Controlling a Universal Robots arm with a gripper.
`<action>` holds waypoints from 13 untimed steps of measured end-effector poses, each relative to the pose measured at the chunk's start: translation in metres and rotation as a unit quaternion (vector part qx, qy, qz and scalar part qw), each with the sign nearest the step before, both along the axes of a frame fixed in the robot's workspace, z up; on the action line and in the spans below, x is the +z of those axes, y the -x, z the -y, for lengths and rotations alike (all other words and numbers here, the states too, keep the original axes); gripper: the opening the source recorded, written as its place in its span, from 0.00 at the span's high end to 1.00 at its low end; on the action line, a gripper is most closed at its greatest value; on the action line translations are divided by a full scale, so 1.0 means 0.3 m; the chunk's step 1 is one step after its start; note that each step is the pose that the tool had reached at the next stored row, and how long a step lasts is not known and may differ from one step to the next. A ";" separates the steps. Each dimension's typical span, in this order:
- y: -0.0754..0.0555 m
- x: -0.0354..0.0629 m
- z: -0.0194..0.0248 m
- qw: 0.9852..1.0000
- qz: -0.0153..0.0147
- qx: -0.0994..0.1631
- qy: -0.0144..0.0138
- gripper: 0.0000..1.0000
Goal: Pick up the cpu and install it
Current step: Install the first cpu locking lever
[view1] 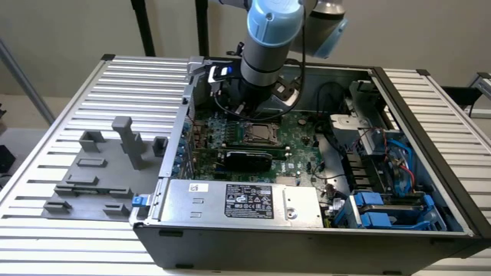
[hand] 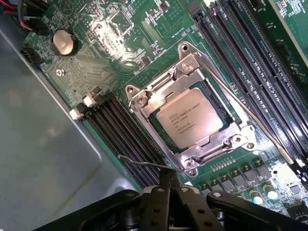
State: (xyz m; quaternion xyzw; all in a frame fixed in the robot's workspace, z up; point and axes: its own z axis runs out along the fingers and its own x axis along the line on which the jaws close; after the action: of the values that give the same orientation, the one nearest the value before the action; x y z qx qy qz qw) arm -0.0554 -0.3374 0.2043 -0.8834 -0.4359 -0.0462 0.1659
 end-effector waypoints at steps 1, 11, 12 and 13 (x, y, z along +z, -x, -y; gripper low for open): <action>-0.004 -0.001 0.000 1.000 0.000 0.000 0.000 0.89; -0.020 -0.006 -0.010 1.000 -0.006 0.000 0.001 0.89; -0.020 -0.006 -0.013 1.000 -0.006 0.000 0.002 0.89; -0.020 -0.006 -0.015 1.000 -0.007 0.000 0.002 0.89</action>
State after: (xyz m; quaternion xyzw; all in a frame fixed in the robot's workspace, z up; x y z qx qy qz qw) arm -0.0493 -0.3329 0.2024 -0.8839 -0.4348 -0.0395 0.1673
